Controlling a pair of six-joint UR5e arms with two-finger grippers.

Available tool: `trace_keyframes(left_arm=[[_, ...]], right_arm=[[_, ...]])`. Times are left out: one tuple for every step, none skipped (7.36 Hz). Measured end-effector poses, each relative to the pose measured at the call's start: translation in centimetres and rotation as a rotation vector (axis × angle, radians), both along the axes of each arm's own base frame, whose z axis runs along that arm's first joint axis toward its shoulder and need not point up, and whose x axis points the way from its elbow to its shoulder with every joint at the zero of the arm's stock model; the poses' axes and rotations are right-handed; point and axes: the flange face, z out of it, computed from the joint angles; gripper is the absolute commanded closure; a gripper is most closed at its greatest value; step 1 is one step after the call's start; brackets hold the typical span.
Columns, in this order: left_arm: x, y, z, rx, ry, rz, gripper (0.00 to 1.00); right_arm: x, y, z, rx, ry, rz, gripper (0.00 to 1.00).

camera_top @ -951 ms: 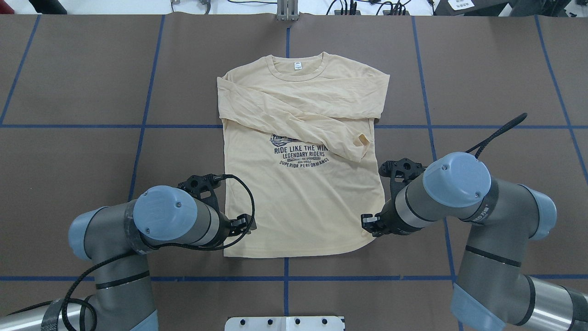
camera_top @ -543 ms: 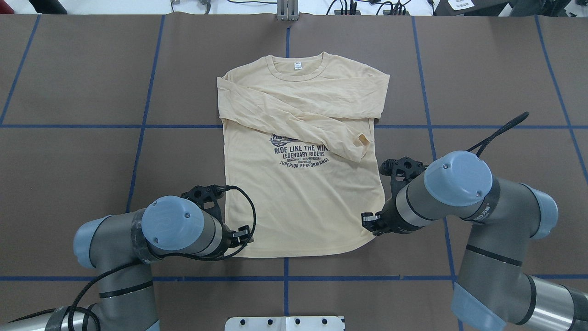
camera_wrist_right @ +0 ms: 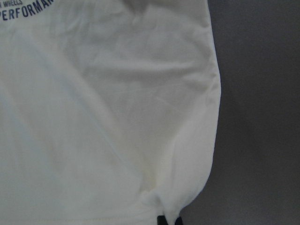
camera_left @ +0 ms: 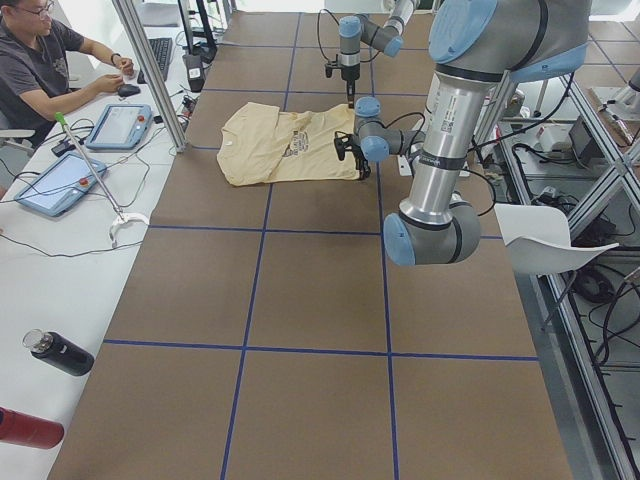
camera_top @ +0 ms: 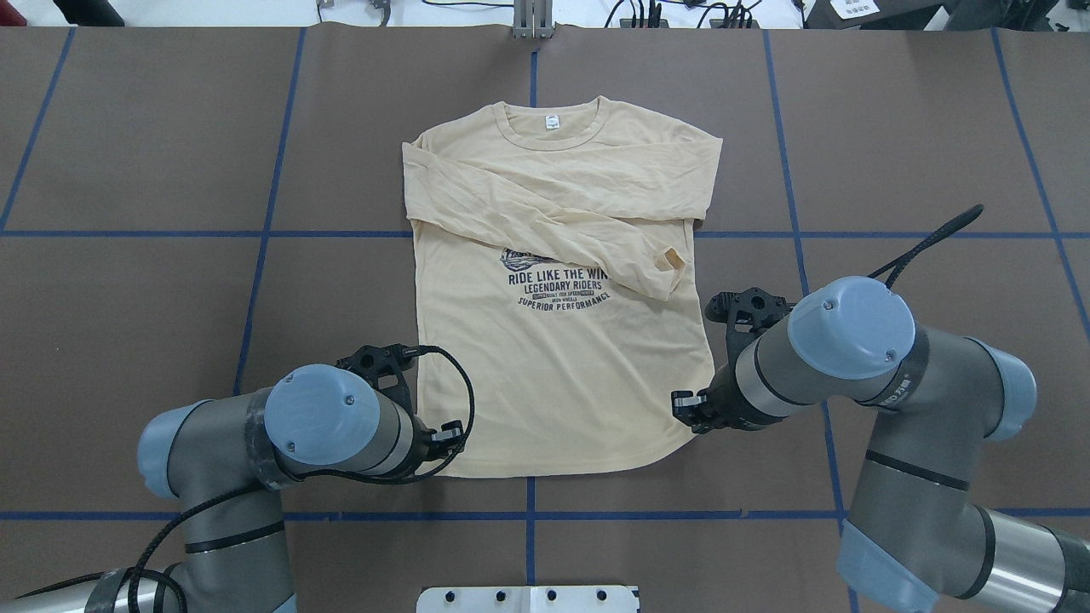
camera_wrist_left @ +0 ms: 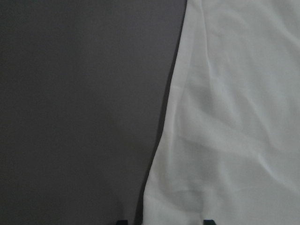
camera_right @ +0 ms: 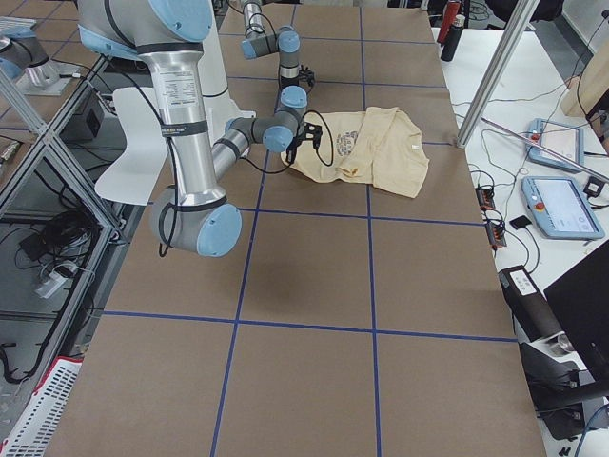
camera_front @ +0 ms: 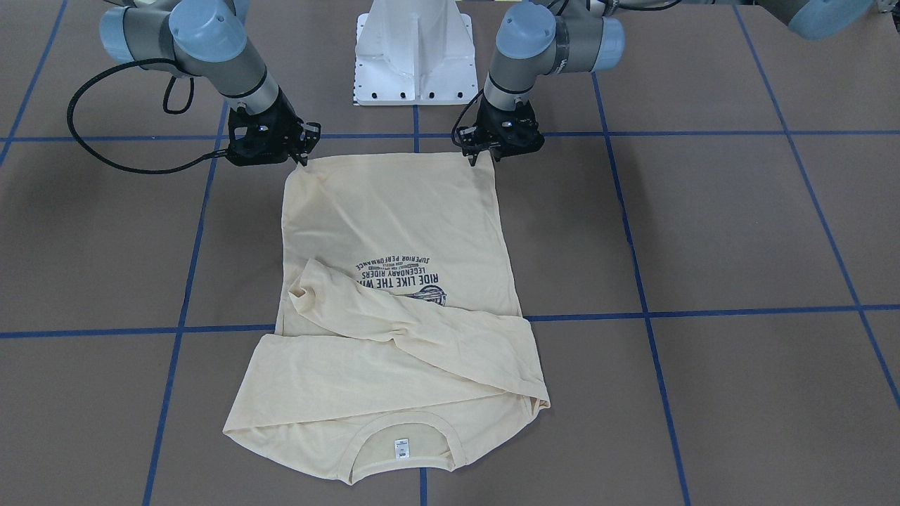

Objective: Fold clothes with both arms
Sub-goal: 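Grasp both side edges of the shirt near the hem with both grippers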

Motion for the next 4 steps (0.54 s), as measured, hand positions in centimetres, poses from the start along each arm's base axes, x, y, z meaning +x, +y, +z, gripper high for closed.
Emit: trace_keyframes(left_arm=[[0.0, 0.03, 0.07, 0.0, -0.001, 0.001, 0.44], [0.0, 0.08, 0.1, 0.0, -0.002, 0.001, 0.45], [0.03, 0.18, 0.1, -0.002, -0.007, 0.003, 0.52], [0.06, 0.29, -0.02, -0.004, -0.013, 0.005, 0.67]], right_arm=[[0.03, -0.05, -0.03, 0.0, -0.001, 0.001, 1.0], [0.07, -0.12, -0.04, 0.0, -0.001, 0.003, 1.0], [0.13, -0.2, -0.02, 0.0, 0.0, 0.004, 1.0], [0.19, -0.27, 0.01, -0.001, 0.001, 0.006, 1.0]])
